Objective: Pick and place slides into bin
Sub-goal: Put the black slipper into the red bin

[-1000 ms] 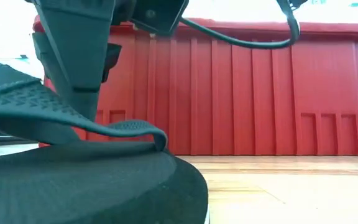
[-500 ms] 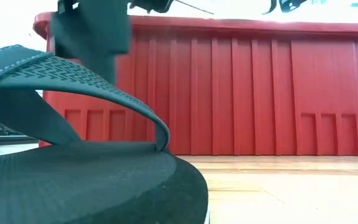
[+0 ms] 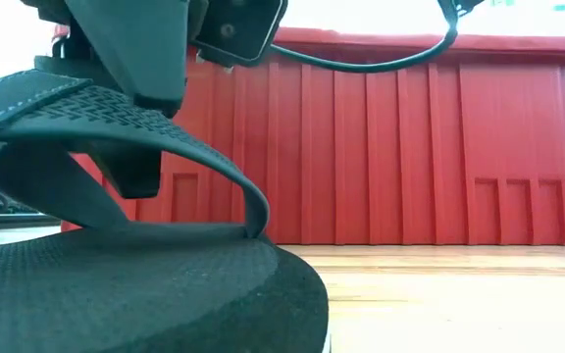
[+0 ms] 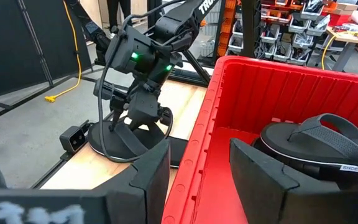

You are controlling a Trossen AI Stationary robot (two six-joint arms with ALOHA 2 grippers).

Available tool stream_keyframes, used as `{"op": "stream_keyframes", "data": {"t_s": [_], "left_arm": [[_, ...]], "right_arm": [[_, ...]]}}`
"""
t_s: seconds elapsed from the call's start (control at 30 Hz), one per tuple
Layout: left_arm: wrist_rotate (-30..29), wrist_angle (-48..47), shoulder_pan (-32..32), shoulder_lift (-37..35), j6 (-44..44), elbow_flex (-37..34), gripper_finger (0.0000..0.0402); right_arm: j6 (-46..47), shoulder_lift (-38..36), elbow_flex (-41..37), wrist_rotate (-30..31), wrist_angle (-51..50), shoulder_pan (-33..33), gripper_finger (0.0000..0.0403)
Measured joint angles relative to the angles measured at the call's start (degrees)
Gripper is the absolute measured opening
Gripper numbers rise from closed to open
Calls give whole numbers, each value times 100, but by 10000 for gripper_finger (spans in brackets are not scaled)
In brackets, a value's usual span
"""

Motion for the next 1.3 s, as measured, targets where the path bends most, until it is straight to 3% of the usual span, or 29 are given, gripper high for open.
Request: {"op": "stream_keyframes", "data": {"t_s": [0.2, 0.43, 0.6, 1.1, 1.3], "left_arm": [[-2, 4, -26, 2, 155, -9, 143], [188, -4, -20, 0, -15, -9, 14], [162, -104, -20, -258, 26, -3, 4], [-176, 33, -1, -2615, 344, 41, 1], [-915, -106, 200, -3114, 1760, 601, 1]], "right_arm": [[0, 0, 0, 7, 0, -1, 157], [1, -1, 0, 7, 0, -1, 157], [2, -1, 0, 8, 7, 0, 157], [0, 0, 0, 46, 76, 1, 157], [0, 4, 0, 52, 76, 1, 157]]}}
